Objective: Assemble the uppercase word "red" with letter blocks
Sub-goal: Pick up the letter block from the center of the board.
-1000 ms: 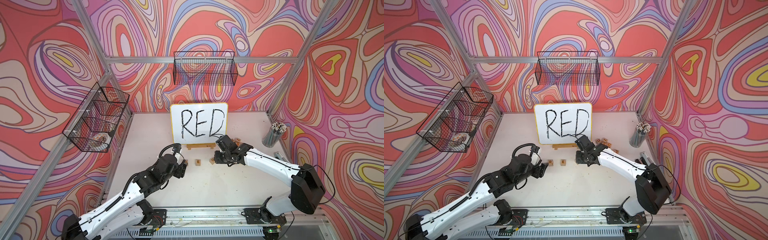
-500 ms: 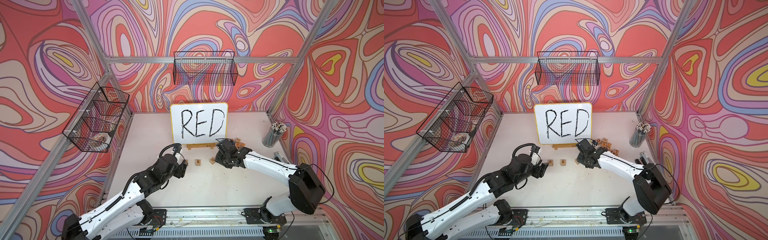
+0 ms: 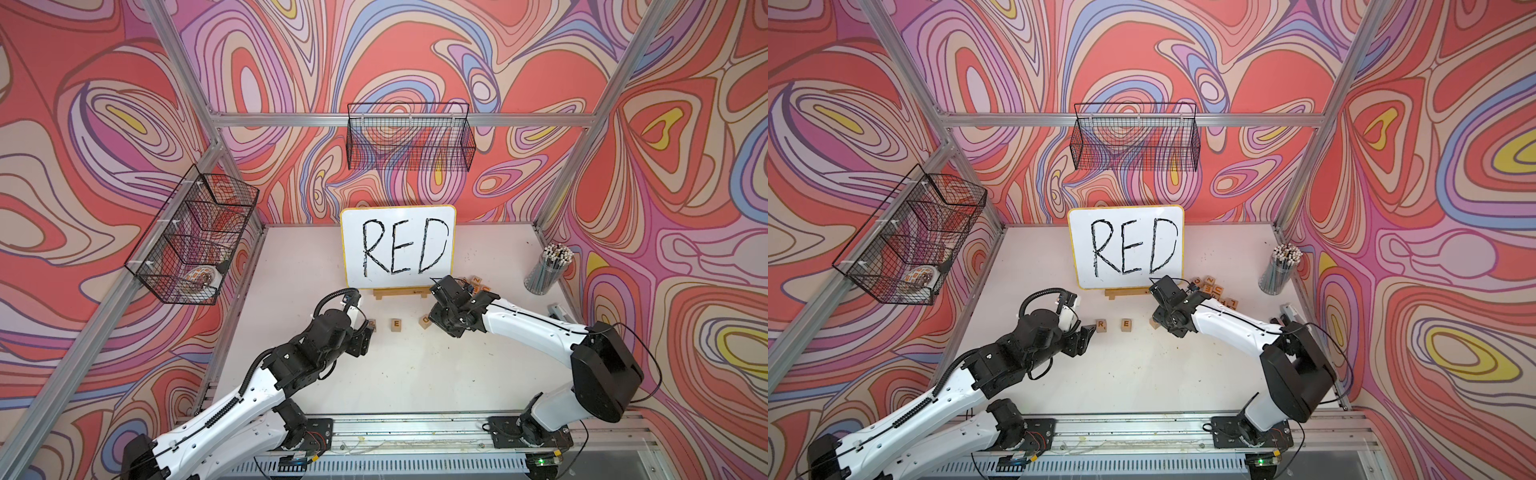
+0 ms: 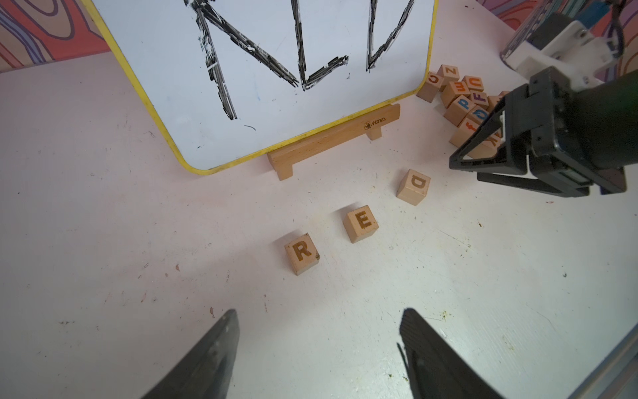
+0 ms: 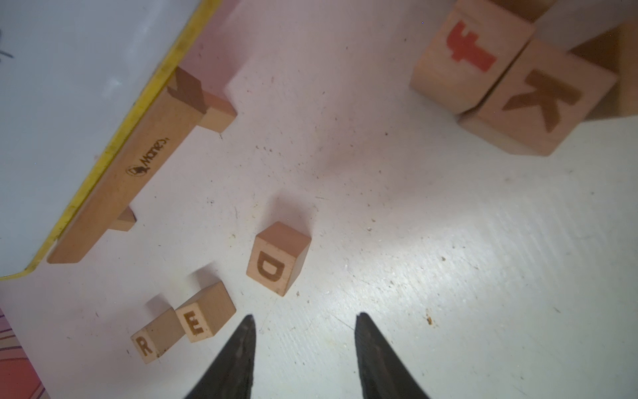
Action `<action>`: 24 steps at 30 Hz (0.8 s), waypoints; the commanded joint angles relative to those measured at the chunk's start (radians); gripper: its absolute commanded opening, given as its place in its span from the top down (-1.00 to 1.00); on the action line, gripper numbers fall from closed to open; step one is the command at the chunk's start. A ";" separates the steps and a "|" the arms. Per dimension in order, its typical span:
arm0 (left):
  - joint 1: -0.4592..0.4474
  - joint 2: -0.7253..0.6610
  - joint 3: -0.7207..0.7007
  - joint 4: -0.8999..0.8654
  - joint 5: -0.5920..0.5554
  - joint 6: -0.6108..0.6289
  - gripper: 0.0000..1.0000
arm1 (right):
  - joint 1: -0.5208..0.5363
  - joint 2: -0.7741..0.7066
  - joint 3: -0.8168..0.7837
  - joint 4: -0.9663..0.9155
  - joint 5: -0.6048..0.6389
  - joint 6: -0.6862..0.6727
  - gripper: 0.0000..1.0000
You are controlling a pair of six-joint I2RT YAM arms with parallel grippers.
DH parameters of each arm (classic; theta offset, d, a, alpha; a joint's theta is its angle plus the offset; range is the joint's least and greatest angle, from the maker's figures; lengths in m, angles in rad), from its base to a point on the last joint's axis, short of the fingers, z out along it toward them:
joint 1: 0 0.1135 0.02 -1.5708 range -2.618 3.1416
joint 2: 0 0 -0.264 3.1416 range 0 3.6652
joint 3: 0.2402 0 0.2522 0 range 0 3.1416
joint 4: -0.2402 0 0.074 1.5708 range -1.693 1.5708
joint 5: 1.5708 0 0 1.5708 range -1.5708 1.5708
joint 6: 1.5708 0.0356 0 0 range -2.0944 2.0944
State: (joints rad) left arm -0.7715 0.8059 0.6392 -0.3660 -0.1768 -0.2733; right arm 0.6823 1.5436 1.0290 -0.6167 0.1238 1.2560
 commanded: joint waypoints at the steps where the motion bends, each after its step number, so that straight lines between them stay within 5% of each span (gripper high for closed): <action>1: 0.005 -0.013 -0.011 0.003 -0.009 -0.004 -0.53 | 0.007 0.038 0.027 -0.012 0.008 0.023 0.02; 24: 0.005 -0.017 -0.007 -0.016 -0.022 -0.007 -0.53 | 0.006 0.265 0.139 0.043 -0.086 -0.030 0.02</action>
State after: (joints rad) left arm -0.7715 0.7925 0.6357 -0.3668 -0.1844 -0.2733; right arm 0.6823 1.7802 1.1633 -0.5743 0.0486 1.2350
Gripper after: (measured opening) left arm 0.764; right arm 0.491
